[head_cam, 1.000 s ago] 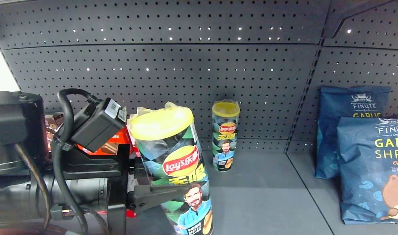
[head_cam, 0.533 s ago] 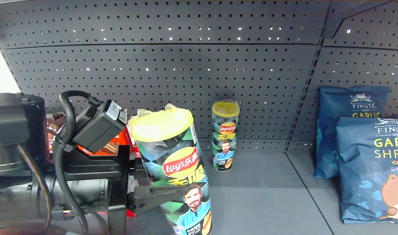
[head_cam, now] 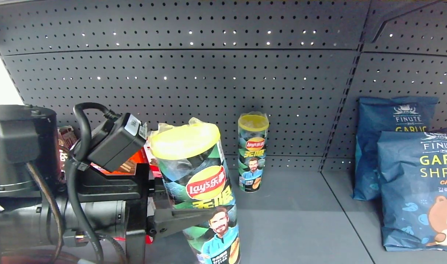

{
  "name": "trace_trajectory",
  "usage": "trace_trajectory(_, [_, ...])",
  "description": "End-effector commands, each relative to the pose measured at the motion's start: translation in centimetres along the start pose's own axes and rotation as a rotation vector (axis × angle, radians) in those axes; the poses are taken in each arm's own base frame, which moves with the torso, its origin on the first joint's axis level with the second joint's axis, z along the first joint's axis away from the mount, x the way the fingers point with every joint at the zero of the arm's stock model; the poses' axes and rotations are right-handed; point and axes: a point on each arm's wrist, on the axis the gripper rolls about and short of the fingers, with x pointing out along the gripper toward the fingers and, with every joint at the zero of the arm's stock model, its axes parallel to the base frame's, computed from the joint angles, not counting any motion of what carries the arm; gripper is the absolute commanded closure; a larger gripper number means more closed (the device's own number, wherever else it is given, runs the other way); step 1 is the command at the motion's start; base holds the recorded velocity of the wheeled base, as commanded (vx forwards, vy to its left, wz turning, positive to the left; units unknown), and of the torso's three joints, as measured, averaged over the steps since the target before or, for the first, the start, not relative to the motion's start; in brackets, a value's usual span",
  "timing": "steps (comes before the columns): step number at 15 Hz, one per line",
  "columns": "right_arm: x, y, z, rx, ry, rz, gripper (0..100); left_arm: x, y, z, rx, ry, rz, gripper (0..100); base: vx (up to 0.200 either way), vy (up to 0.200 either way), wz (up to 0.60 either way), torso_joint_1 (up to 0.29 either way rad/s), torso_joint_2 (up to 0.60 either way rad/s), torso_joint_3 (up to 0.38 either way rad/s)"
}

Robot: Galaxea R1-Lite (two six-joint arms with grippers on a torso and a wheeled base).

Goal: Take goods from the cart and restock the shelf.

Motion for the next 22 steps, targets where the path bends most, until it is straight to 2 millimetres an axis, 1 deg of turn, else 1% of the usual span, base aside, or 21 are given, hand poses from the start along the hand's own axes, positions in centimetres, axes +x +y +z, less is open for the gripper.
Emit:
trace_trajectory(1, [-0.9, 0.1, 3.0, 0.002, -0.096, -0.005, 0, 0.0, 0.1, -0.1, -0.004, 0.004, 0.004, 100, 0.0, 0.0, 0.0, 0.0, 0.0, 0.0])
trace_trajectory(2, [2.0, -0.1, 12.3, 0.101, -0.004, 0.025, 0, 0.1, 0.2, 0.0, -0.003, 0.001, 0.004, 100, 0.0, 0.0, 0.0, 0.0, 0.0, 0.0])
trace_trajectory(3, [2.2, -0.1, 12.8, 0.107, -0.005, 0.035, 0, 0.1, 0.2, -0.1, -0.006, 0.006, 0.003, 100, 0.0, 0.0, 0.0, 0.0, 0.0, 0.0])
trace_trajectory(4, [3.0, 0.1, 14.5, 0.028, -0.047, 0.165, 0, 0.4, 0.4, -0.3, -0.009, 0.012, 0.003, 100, 0.0, 0.0, 0.0, 0.0, 0.0, 0.0])
trace_trajectory(5, [4.4, 0.3, 15.1, -0.059, -0.014, 0.256, 0, 0.3, 0.3, -0.3, -0.006, 0.009, 0.005, 100, 0.0, 0.0, 0.0, 0.0, 0.0, 0.0])
trace_trajectory(6, [5.6, 0.6, 15.9, -0.067, 0.015, 0.296, 0, 0.3, 0.3, -0.3, -0.004, 0.007, 0.008, 100, 0.0, 0.0, 0.0, 0.0, 0.0, 0.0])
trace_trajectory(8, [8.0, 1.7, 16.7, -0.073, 0.079, 0.415, 0, 0.2, 0.3, -0.3, -0.007, 0.01, 0.028, 100, 0.0, 0.0, 0.0, 0.0, 0.0, 0.0])
trace_trajectory(9, [8.7, 2.1, 17.0, -0.076, 0.095, 0.456, 0, 0.3, 0.4, -0.4, -0.008, 0.011, 0.032, 100, 0.0, 0.0, 0.0, 0.0, 0.0, 0.0])
trace_trajectory(11, [11.5, 4.5, 17.9, -0.09, 0.145, 0.599, 0, 0.3, 0.4, -0.4, -0.008, 0.013, 0.05, 100, 0.0, 0.0, 0.0, 0.0, 0.0, 0.0])
trace_trajectory(12, [12.3, 5.2, 18.1, -0.09, 0.149, 0.64, 0, 0.3, 0.4, -0.5, -0.01, 0.018, 0.058, 100, 0.0, 0.0, 0.0, 0.0, 0.0, 0.0])
trace_trajectory(13, [14.3, 6.5, 18.0, -0.089, 0.166, 0.7, 0, 0.3, 0.4, -0.5, -0.008, 0.02, 0.075, 100, 0.0, 0.0, 0.0, 0.0, 0.0, 0.0])
trace_trajectory(15, [16.9, 7.9, 17.4, -0.09, 0.175, 0.734, 0, 0.3, 0.3, -0.5, -0.006, 0.019, 0.073, 100, 0.0, 0.0, 0.0, 0.0, 0.0, 0.0])
trace_trajectory(16, [19.3, 9.2, 17.3, -0.09, 0.165, 0.74, 0, 0.2, 0.5, -0.4, -0.009, 0.016, 0.081, 100, 0.0, 0.0, 0.0, 0.0, 0.0, 0.0])
trace_trajectory(17, [20.8, 9.9, 16.9, -0.1, 0.181, 0.736, 0, 0.2, 0.6, -0.5, -0.011, 0.018, 0.079, 100, 0.0, 0.0, 0.0, 0.0, 0.0, 0.0])
trace_trajectory(19, [22.7, 10.8, 16.3, -0.12, 0.195, 0.734, 0, 0.2, 0.5, -0.9, -0.018, 0.028, 0.078, 100, 0.0, 0.0, 0.0, 0.0, 0.0, 0.0])
trace_trajectory(20, [24.4, 11.2, 15.6, -0.122, 0.21, 0.742, 0, 0.2, 0.5, -0.9, -0.021, 0.03, 0.07, 100, 0.0, 0.0, 0.0, 0.0, 0.0, 0.0])
trace_trajectory(21, [25.7, 11.3, 15.5, -0.116, 0.179, 0.76, 0, 0.2, 0.5, -1.0, -0.022, 0.03, 0.062, 100, 0.0, 0.0, 0.0, 0.0, 0.0, 0.0])
trace_trajectory(22, [27.9, 11.6, 15.0, -0.109, 0.13, 0.806, 0, 0.2, 0.5, -0.8, -0.019, 0.024, 0.054, 100, 0.0, 0.0, 0.0, 0.0, 0.0, 0.0])
